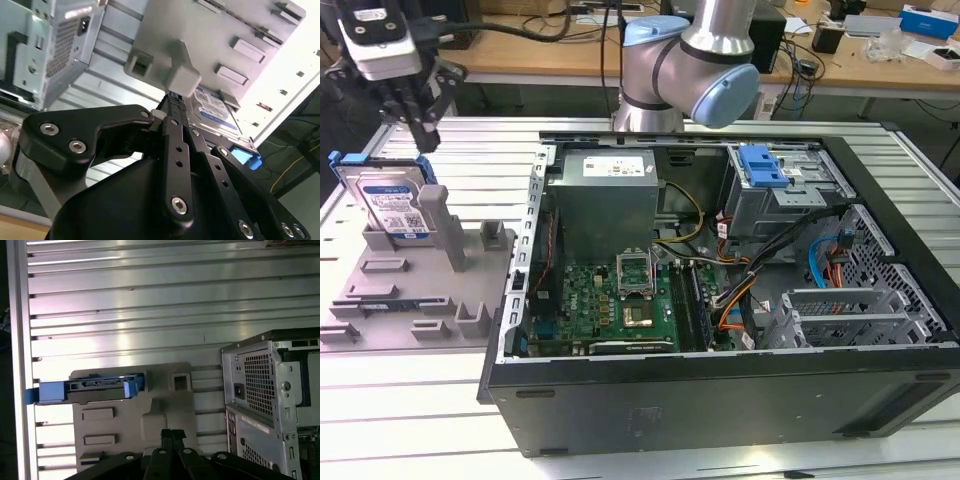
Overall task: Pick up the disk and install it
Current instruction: 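Reach for the disk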
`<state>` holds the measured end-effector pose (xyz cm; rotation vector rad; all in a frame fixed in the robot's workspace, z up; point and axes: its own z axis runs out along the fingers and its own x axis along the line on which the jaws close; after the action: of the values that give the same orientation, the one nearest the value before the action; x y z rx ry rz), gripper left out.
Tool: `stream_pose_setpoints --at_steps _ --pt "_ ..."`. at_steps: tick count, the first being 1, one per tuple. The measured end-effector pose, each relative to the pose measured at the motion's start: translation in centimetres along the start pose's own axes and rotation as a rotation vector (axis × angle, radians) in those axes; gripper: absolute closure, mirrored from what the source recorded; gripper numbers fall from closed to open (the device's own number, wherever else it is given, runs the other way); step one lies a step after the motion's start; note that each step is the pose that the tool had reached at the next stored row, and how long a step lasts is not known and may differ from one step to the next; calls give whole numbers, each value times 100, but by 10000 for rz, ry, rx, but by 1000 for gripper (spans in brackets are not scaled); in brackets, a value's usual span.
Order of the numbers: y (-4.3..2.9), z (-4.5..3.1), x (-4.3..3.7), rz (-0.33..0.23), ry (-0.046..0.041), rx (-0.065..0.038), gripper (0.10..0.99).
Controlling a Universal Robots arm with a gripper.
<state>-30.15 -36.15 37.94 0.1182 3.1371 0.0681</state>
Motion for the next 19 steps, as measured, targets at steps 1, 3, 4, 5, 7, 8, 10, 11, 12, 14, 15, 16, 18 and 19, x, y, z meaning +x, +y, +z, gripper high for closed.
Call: stream_pose_setpoints --at_steps 1,3,4,5,7,8,10,11,12,14,15,16,18,19 --pt "11 4 31 2 9 1 980" --pt "59 18 168 3 55 5 980" --pt "74 22 204 5 69 6 980" --pt "86 25 235 5 82 7 980" --pt "118 32 311 4 115 9 980" --pt "125 33 332 8 133 10 980" --pt "125 33 334 8 158 12 980" --pt "125 33 334 8 162 13 980" --pt "125 33 334 8 166 14 980" --pt "125 33 334 8 171 14 980" --pt "125 33 334 8 174 13 980" --pt "125 33 334 8 179 14 980" --pt "125 33 334 9 189 15 980" --pt "125 33 334 9 196 15 980"
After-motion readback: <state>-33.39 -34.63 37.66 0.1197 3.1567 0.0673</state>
